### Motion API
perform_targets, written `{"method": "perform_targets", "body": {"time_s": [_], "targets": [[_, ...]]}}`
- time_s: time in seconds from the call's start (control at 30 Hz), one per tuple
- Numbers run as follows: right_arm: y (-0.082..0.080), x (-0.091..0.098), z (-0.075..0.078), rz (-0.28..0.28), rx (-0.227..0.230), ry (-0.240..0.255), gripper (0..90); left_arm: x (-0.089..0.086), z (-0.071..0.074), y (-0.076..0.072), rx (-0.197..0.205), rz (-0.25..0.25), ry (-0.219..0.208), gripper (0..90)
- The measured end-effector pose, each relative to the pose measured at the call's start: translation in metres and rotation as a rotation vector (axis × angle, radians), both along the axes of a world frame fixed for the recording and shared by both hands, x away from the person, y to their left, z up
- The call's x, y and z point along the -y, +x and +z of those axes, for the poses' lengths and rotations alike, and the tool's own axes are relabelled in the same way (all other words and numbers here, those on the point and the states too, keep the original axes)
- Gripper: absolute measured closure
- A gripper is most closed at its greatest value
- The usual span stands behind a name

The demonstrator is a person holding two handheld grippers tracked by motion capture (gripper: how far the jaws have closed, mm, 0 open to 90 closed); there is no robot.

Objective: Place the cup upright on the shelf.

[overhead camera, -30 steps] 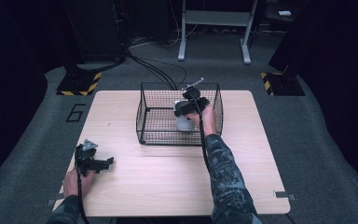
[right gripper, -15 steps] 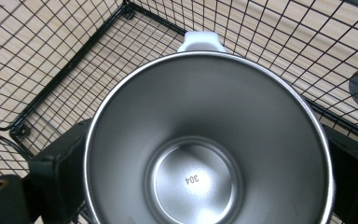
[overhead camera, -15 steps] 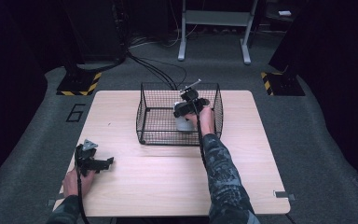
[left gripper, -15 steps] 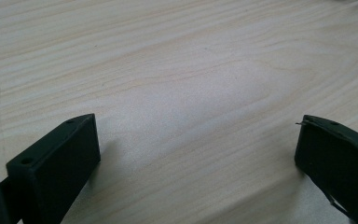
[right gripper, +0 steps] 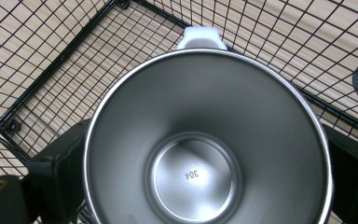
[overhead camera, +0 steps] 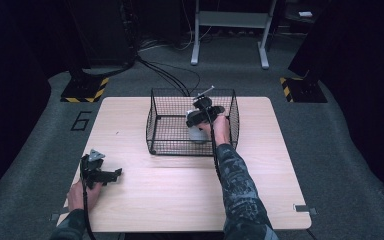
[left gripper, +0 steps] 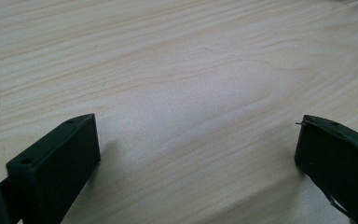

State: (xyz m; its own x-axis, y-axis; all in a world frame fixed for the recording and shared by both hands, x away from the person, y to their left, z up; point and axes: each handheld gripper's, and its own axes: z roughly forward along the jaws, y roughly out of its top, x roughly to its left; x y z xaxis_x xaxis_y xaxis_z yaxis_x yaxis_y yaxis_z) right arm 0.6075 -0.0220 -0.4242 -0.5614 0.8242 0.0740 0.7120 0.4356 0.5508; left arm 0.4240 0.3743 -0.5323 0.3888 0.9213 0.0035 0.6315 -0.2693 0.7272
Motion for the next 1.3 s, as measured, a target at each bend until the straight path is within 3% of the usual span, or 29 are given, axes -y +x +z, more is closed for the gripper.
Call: {"method": "perform_targets", "body": {"time_s": [0.53, 0.83, 1.1, 1.3], "targets": [[-0.010, 0.006, -0.003, 0.001, -0.004, 0.002, 4.6, 0.000, 0.000, 0.000, 0.000, 0.000, 0.001, 0.1], [-0.018, 0.011, 0.001, -0.027, -0.006, 0.056, 0.0, 0.000, 0.000, 0.000, 0.000, -0.001, 0.001, 0.1], [-0.038, 0.020, 0.026, -0.007, 0.084, 0.029, 0.0, 0.000, 0.000, 0.000, 0.002, -0.004, 0.006, 0.1], [-0.062, 0.031, 0.046, 0.029, 0.134, 0.084, 0.0, -0.001, 0.000, 0.000, 0.002, -0.006, 0.008, 0.1]]}}
